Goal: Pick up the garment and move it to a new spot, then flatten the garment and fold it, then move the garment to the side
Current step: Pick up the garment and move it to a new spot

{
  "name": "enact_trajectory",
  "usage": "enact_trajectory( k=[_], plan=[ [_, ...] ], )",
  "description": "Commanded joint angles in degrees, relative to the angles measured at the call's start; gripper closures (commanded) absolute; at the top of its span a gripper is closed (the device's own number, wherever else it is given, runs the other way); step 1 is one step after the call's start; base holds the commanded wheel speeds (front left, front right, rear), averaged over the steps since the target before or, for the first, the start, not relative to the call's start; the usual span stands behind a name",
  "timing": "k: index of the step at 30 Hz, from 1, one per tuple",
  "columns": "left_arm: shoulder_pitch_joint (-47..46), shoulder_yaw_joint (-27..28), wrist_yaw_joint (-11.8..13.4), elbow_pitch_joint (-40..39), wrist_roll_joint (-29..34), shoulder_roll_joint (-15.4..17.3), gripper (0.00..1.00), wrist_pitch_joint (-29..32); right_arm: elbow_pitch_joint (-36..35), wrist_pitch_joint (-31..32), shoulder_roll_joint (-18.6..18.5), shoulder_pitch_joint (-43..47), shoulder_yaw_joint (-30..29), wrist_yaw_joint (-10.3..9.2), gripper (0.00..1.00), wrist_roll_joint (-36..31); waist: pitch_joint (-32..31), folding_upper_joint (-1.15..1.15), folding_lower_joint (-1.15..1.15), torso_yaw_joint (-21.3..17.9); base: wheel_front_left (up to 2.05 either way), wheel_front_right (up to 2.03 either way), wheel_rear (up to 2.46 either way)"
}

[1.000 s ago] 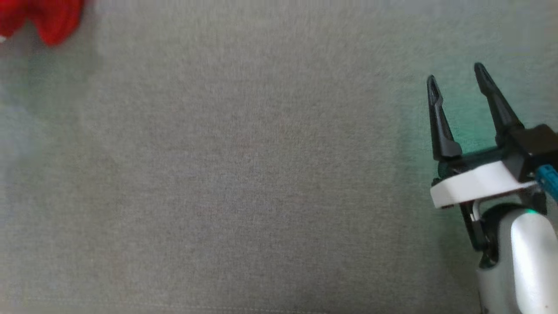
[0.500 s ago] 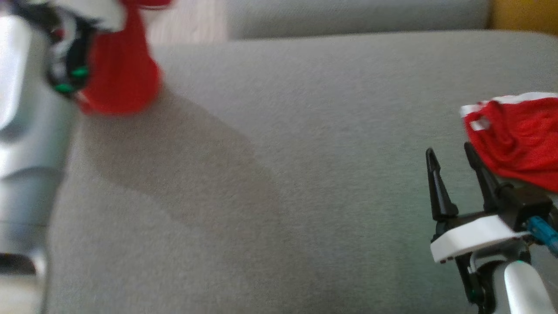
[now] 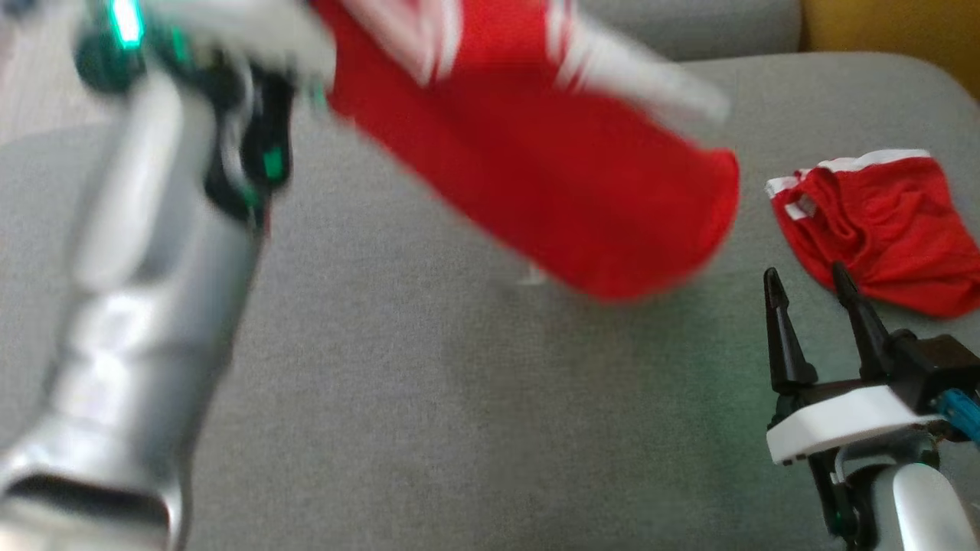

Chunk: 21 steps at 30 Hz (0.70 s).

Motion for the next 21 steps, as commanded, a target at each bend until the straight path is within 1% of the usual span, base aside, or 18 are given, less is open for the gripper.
enact_trajectory(
  k=[1,3,6,10,11,12,13,14,17,21],
  plan=[
    [2.5,2.4,0.6,-0.2,-0.8,2.0,1.00,-0.9,-1.6,-0.7,-0.2,-1.6,1.1,0.37,0.00,0.3,1.6,0.00,0.00,0.4,0.00,0.00,0.00],
    [7.2,3.4,1.4,1.9,-1.8,2.3,1.00,-2.3,-1.2,-0.9,-0.2,-2.3,1.3,0.37,0.00,0.2,2.9,0.00,0.00,0.3,0.00,0.00,0.00],
    [13.0,3.9,1.8,5.9,-1.2,4.0,1.00,-5.3,-0.6,-1.3,-0.2,-3.4,1.7,0.37,0.00,0.3,4.6,0.00,0.00,-0.3,0.00,0.00,0.00],
    [17.5,5.0,1.9,10.8,-1.0,5.5,1.00,-8.7,0.2,-1.9,-0.2,-4.3,1.6,0.37,0.00,0.1,6.1,0.00,0.00,-0.8,0.00,0.00,0.00],
    [18.1,5.1,1.8,11.6,-1.0,5.7,0.75,-9.5,0.5,-2.0,-0.2,-4.3,1.4,0.37,0.00,0.0,6.3,0.00,0.00,-0.8,0.00,0.00,0.00],
    [18.6,5.4,1.6,12.4,-1.1,5.8,0.53,-10.1,0.7,-2.1,-0.2,-4.4,1.3,0.37,0.00,-0.2,6.5,0.00,0.00,-0.8,0.00,0.00,0.00],
    [18.8,5.5,1.3,13.0,-1.2,6.0,0.14,-10.7,1.0,-2.2,-0.2,-4.4,1.2,0.37,0.00,-0.3,6.6,0.00,0.00,-0.7,0.00,0.00,0.00],
    [19.0,5.6,0.9,13.5,-1.2,6.2,0.00,-11.3,1.2,-2.4,-0.2,-4.4,1.0,0.37,0.00,-0.4,6.7,0.00,0.00,-0.6,0.00,0.00,0.00],
    [19.0,5.6,-0.3,14.5,-1.1,6.4,0.00,-12.9,1.8,-2.6,-0.2,-4.4,0.7,0.37,0.00,-0.5,6.2,0.00,0.00,-0.1,0.00,0.00,0.00],
    [19.3,4.2,-2.3,14.1,0.1,7.0,0.00,-14.7,2.6,-3.0,-0.2,-4.3,0.5,0.37,0.00,-0.5,4.6,0.00,0.00,1.0,0.00,0.00,0.00]
  ],
)
